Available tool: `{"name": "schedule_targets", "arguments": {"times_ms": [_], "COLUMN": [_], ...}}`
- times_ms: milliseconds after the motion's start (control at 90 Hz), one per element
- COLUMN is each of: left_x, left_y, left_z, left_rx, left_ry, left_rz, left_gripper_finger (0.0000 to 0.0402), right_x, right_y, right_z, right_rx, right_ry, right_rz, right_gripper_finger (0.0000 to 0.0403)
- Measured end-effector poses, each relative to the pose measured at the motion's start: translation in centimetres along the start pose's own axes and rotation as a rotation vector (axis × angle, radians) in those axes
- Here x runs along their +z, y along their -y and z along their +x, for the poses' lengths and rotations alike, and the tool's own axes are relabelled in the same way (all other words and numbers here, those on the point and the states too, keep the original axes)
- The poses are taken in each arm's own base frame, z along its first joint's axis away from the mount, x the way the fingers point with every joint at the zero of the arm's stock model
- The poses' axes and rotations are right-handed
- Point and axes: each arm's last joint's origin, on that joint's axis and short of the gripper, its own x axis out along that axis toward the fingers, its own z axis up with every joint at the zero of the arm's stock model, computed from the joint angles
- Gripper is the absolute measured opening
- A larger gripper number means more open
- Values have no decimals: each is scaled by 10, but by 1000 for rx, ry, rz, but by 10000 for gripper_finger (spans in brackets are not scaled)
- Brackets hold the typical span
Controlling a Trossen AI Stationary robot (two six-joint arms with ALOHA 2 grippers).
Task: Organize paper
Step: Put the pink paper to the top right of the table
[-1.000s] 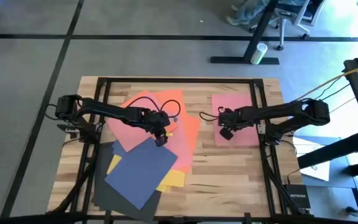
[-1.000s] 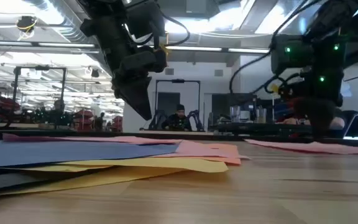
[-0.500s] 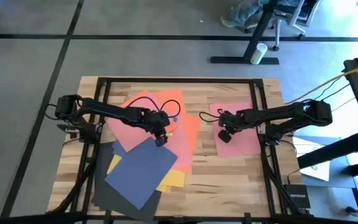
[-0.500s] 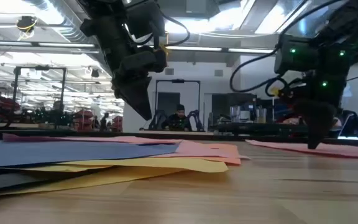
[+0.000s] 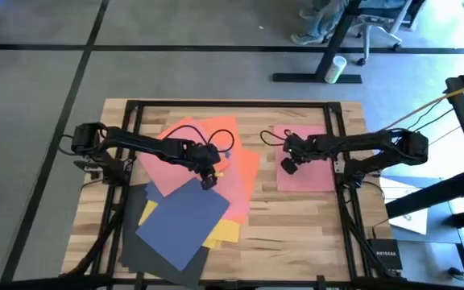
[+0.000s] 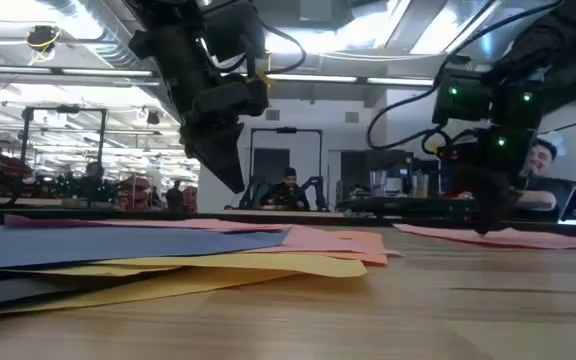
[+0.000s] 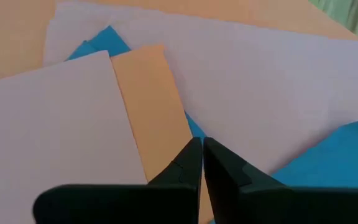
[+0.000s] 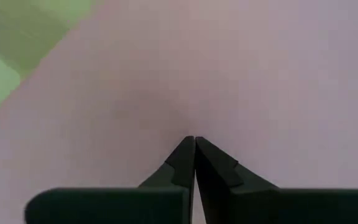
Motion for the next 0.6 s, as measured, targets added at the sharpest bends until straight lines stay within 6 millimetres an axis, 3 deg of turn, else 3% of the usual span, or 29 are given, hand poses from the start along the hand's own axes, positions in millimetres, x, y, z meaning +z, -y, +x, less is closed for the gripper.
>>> {"name": "schedule_targets", "arguments": {"times_ms": [200,600], "left_x": [-1,-2], "left_y": [2,8], "left_z": [0,-1], "left_rx": [-3,-13], "left_ry": [-1,-2], "left_rz": [-10,-24], "left_gripper_finger": [0,0], "right_x": [6,-11], "right_y": [-4,-1], "right_z": [-7,-10], "right_rx": [80,175], "right_ry": [-34,-272], "right_rz": [-2,-8], "right_gripper_finger": [0,0]}}
